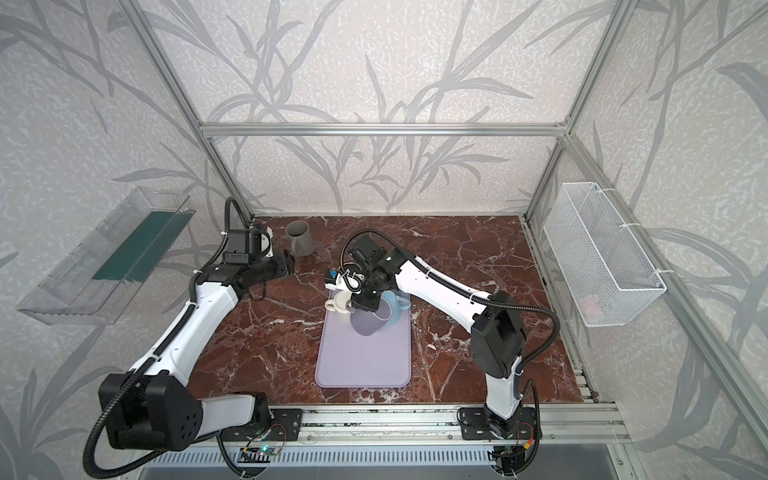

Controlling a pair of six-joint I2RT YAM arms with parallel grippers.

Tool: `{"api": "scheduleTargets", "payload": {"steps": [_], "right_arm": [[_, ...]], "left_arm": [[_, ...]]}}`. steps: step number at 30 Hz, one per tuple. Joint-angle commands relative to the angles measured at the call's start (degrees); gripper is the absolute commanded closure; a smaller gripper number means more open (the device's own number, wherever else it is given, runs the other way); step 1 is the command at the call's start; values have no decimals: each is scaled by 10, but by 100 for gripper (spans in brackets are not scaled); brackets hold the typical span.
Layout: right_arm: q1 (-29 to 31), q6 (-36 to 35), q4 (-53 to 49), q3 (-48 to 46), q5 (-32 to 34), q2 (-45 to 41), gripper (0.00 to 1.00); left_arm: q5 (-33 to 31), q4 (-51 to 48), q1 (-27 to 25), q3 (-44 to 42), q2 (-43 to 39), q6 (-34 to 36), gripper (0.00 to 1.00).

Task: Turn the mug right side up
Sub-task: 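Grasp the lavender mug's handle with the right gripper and lift it, then carry the lavender mug toward the left gripper while the left gripper approaches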

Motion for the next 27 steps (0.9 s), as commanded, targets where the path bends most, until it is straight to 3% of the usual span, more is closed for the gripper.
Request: {"api": "scheduleTargets", "payload": {"steps": [1, 15, 27], "right_arm": [[-18, 32, 56, -20, -81, -50, 100], [-84, 102, 180, -125, -233, -135, 100], [-119, 171, 287, -203, -248, -191, 100]], "left_arm": [[72, 21, -2, 10, -25, -5, 38], [181, 50, -23, 8, -63, -13, 39], [211, 56, -75, 16, -70, -18, 39]]}}
